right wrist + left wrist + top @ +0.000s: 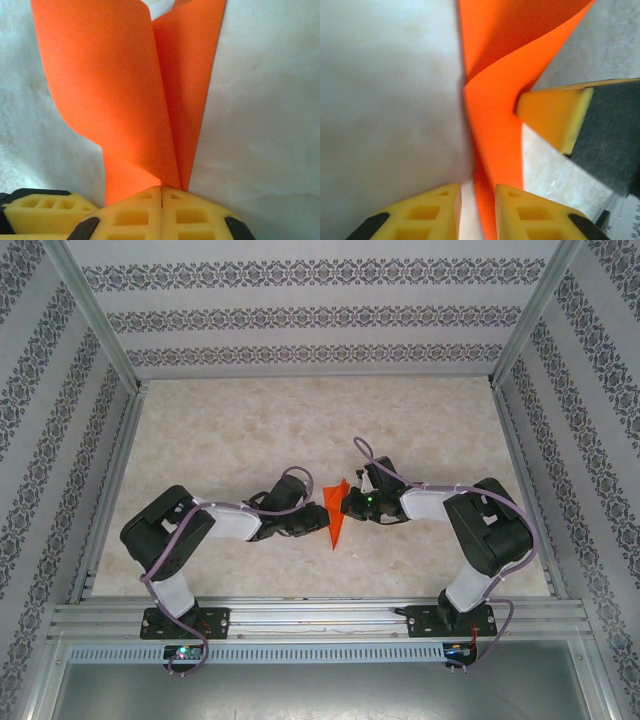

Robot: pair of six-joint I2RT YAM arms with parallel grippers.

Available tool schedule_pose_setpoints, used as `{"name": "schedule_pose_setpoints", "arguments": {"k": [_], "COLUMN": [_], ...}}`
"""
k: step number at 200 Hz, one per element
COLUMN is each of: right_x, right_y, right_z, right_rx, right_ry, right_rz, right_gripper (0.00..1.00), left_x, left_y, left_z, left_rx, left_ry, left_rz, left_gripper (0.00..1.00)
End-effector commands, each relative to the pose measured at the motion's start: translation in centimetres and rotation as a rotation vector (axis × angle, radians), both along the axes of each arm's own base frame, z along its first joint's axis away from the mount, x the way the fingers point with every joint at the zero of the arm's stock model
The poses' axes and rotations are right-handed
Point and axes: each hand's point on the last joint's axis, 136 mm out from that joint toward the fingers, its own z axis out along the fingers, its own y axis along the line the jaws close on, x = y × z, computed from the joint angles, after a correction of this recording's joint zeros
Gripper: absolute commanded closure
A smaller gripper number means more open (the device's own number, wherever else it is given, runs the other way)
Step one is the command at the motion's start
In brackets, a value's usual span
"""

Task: Fold a paper plane with a square sheet of paper (fold left side to right side)
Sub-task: Fold the wing for the fifth time at the center of the table.

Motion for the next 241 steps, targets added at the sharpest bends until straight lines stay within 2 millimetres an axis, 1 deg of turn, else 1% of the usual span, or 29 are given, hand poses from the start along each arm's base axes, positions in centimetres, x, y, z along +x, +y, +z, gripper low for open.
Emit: {"name": "schedule_pose_setpoints", "arguments": {"k": [1, 15, 32, 64, 107, 128, 147, 179, 199, 241], "right_x": [-1.8, -1.8, -1.8, -1.9, -2.0, -2.0, -2.0, -2.1, -2.1, -2.1], "right_y": [-1.9, -1.9, -1.9, -1.7, -1.6, -1.5, -1.5, -1.5, -1.6, -1.6], "right_z": [-3.0, -3.0, -3.0, -3.1, -3.2, -3.3, -3.3, -3.3, -3.4, -3.5], "right_rx": [-0.086, -0.083, -0.082, -0.080, -0.079, -0.079, -0.079, -0.078, -0.080, -0.083], "right_ry": [0.092, 0.092, 0.093, 0.094, 0.099, 0.102, 0.102, 0.105, 0.108, 0.110], "right_rz": [-0.012, -0.010, -0.009, -0.005, -0.002, -0.002, -0.002, 0.001, 0.000, 0.001], "right_gripper": [1.00, 1.00, 1.00, 1.00, 1.00, 1.00, 1.00, 1.00, 1.00, 1.00], "left_x": [-0.7, -0.9, -1.3, -1.7, -1.5, -1.6, -1.8, -2.0, -2.2, -2.7], "left_y": [2.4, 2.6, 2.1, 0.0, -3.1, -4.0, -4.5, -4.5, -4.7, -4.2], "left_z": [0.6, 2.0, 3.3, 5.2, 6.3, 6.0, 5.2, 3.6, 3.1, 1.5], "left_rx": [0.107, 0.105, 0.068, -0.009, -0.102, -0.118, -0.127, -0.115, -0.123, -0.107], "left_ry": [-0.019, -0.034, -0.036, -0.028, -0.018, -0.003, 0.017, 0.044, 0.057, 0.083], "left_rz": [0.007, 0.000, -0.024, -0.086, -0.146, -0.169, -0.176, -0.173, -0.173, -0.164], "left_gripper": [0.74, 0.76, 0.81, 0.87, 0.89, 0.89, 0.89, 0.90, 0.90, 0.90]}}
